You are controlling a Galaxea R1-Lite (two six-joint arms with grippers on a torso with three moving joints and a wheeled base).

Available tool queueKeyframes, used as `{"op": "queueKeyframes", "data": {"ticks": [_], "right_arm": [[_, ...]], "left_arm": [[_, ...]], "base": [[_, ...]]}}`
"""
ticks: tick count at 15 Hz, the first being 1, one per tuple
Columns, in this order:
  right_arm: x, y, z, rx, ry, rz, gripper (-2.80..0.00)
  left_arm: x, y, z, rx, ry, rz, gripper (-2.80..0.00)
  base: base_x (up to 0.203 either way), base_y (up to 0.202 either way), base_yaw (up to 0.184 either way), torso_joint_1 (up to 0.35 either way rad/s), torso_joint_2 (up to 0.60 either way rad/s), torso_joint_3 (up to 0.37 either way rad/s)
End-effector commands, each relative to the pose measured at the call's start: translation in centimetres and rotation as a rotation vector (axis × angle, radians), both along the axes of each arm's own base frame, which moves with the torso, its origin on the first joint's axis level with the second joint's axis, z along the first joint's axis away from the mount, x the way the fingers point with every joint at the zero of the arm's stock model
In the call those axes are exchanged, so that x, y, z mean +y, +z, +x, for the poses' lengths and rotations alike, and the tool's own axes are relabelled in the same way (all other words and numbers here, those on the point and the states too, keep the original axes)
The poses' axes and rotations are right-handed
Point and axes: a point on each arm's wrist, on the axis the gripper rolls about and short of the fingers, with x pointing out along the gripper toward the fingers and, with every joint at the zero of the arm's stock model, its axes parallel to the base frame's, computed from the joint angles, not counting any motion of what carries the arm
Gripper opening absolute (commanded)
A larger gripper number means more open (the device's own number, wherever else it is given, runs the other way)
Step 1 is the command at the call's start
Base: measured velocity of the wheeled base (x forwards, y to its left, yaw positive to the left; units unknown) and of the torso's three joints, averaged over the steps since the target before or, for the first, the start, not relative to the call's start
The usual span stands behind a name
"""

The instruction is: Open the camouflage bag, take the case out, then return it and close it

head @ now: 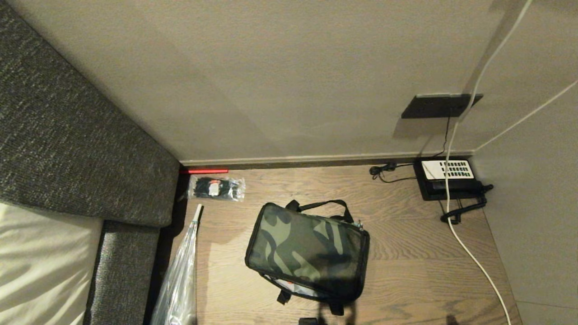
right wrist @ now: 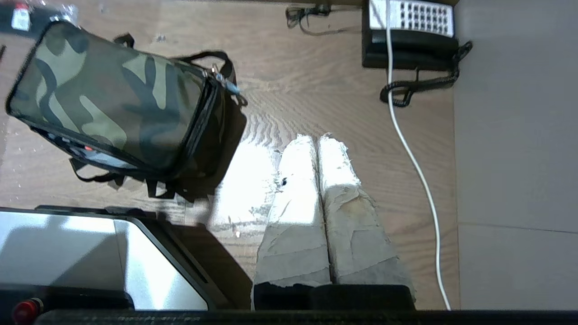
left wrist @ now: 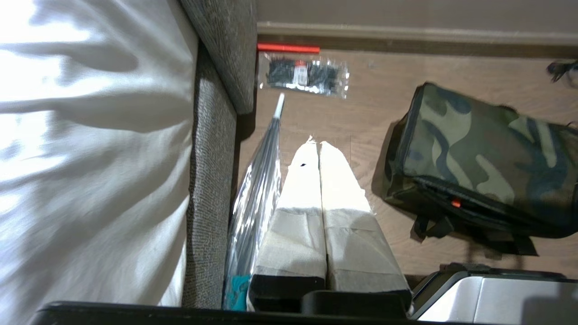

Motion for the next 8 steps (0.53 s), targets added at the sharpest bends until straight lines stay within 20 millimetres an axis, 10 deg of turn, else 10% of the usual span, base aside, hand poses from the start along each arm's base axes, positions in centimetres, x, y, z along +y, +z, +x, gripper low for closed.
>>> {"op": "queueKeyframes", "data": {"ticks": [1,8], "right_arm": [[0.00,-0.01,-0.03,-0.003,0.001,-0.001,-2.80],[0.00,-0.08,0.00,-0.001,-0.001,0.005,-2.80]], "left_arm": [[0.00,-0.07,0.02,0.001,0.001,0.000,-2.80],[0.00,-0.08,0.02,0.001,0.001,-0.006,-2.80]], "base": [[0.000,0.000,0.000,0.003,0.00,0.199],[0.000,0.000,0.000,0.001,0.00,0.199]]}}
